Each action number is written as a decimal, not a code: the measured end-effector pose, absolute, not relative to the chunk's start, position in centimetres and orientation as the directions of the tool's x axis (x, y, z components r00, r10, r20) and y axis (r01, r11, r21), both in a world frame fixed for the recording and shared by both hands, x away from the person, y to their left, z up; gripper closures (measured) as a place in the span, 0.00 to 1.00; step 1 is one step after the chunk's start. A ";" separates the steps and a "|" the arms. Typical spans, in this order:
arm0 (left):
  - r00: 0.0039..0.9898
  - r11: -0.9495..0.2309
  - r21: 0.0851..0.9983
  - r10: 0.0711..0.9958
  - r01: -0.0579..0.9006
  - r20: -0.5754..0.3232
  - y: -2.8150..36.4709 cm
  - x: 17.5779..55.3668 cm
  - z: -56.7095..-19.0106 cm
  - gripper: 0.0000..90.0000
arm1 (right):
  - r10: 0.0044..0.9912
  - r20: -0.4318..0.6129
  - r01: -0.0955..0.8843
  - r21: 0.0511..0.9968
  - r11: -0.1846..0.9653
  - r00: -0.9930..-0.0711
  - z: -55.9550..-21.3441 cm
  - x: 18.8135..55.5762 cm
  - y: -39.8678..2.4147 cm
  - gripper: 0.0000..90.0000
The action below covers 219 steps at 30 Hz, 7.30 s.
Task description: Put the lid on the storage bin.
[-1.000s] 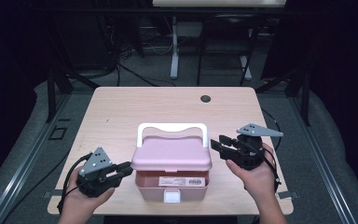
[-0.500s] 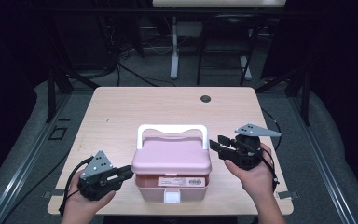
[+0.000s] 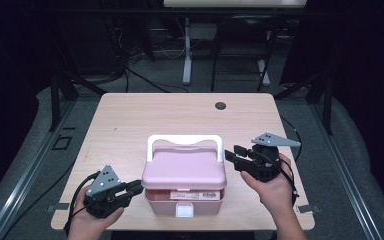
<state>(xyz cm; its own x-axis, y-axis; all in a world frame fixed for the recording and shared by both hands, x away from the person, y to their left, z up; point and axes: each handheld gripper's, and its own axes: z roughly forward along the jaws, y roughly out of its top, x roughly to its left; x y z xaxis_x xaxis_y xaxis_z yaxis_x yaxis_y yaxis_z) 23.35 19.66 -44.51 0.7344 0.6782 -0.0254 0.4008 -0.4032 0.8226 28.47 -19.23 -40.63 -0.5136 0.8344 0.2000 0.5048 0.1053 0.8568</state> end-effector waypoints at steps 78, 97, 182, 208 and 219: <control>0.719 -0.422 0.789 0.694 0.447 -0.035 20.0 22.8 -47.4 0.89 | 0.838 0.198 0.518 0.848 0.115 -0.509 -41.5 28.9 -18.9 0.67; 0.717 -0.397 0.802 0.695 0.446 -0.054 20.2 22.8 -47.2 0.88 | 0.838 0.198 0.517 0.849 0.113 -0.509 -41.4 28.9 -19.0 0.67; 0.625 -0.268 0.839 0.773 0.473 -0.106 21.8 31.8 -42.4 0.70 | 0.865 0.177 0.493 0.865 0.091 -0.470 -40.9 29.1 -20.8 0.61; 0.517 -0.200 0.828 0.847 0.524 -0.122 25.4 32.7 -46.1 0.58 | 0.902 0.176 0.535 0.842 0.070 -0.395 -45.2 28.9 -23.0 0.56; 0.509 -0.191 0.825 0.850 0.532 -0.131 25.8 32.7 -47.1 0.57 | 0.914 0.171 0.517 0.855 0.048 -0.367 -47.0 28.7 -23.4 0.56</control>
